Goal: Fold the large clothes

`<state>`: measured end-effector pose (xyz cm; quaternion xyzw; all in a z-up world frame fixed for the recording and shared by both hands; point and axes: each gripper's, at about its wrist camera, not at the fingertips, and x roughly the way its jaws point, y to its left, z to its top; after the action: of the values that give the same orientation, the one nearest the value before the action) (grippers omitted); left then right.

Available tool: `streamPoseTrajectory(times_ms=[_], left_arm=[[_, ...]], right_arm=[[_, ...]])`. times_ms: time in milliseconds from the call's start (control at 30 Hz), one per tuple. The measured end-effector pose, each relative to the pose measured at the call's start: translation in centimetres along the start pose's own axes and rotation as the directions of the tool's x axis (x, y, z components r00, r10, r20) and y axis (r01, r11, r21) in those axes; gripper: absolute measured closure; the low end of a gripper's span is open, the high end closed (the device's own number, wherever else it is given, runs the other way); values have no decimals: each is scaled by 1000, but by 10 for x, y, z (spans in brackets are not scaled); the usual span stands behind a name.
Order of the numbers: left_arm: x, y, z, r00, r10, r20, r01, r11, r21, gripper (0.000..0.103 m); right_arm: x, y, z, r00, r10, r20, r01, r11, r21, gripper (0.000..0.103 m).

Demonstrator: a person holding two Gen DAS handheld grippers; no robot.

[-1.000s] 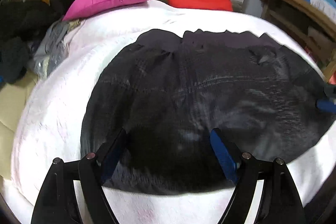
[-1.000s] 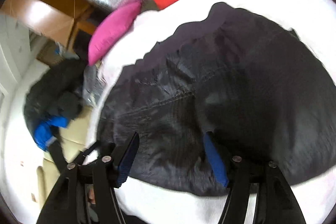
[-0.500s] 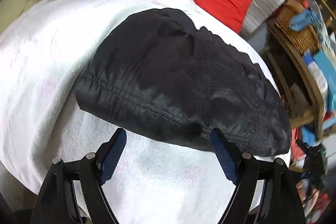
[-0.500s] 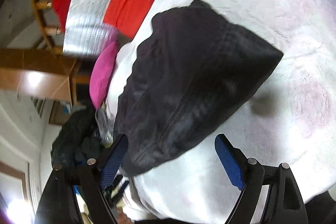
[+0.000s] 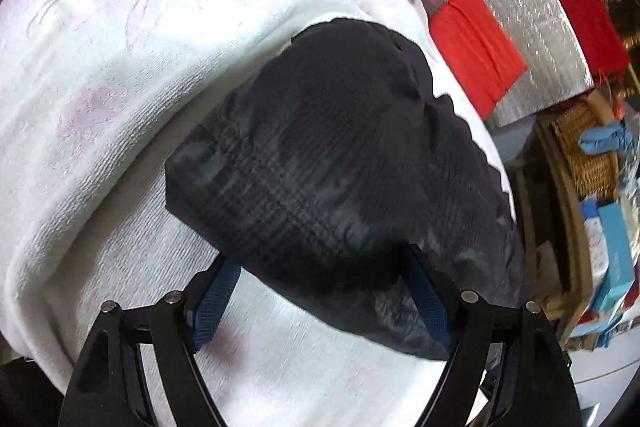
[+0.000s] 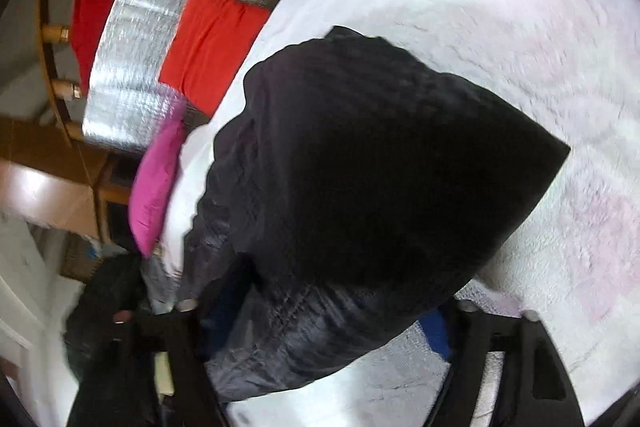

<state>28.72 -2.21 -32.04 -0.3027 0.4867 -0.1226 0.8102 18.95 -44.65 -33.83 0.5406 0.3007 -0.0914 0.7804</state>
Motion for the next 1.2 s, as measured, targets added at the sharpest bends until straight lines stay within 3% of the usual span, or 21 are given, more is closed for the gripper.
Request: streamPoseTrajectory(times_ms=[100,200,300,400,533,633,733,800,900,1067,1200], left_arm=[[-3,-6,1,999,8,35,-10,999,39,43],[-14,-14,1,996,-14,85,6,996,92,50],[-15,-17,2,996,-8,94,-3,993,117,49],[1,-6,2,999,43,23,-45,996,73,38],[-4,-5,11,1000,14,-14,-14,999,43,36],[-14,-2,21,999,16,-44,-14,999,50,30],[-26,-2,31,997,73,-31,-70,991,110,23],[-37,2,33,989,148,10,-147,976,161,22],[-45,7,48,981,188,44,-193,957,217,22],[-16,-8,79,986,164,-39,-142,931,335,22],[11,-6,102,986,50,-157,-1,953,302,21]], right_arm=[[-8,5,-1,999,-14,36,16,999,-42,53],[-22,16,-1,995,33,89,-25,995,-94,60],[-29,23,-2,993,43,111,-29,991,-132,60],[-13,7,0,999,-15,36,17,998,-55,59],[-20,-9,7,998,51,-35,-50,997,52,50],[-38,-16,13,996,81,-43,-78,995,64,37],[-60,-22,22,997,72,-13,-71,997,34,30],[-75,-24,31,999,47,24,-47,999,-2,16],[-90,-25,54,997,23,69,-16,995,-98,12],[-67,-24,96,995,84,-58,-92,984,-153,12],[-37,-27,122,987,97,-131,-114,985,-133,12]])
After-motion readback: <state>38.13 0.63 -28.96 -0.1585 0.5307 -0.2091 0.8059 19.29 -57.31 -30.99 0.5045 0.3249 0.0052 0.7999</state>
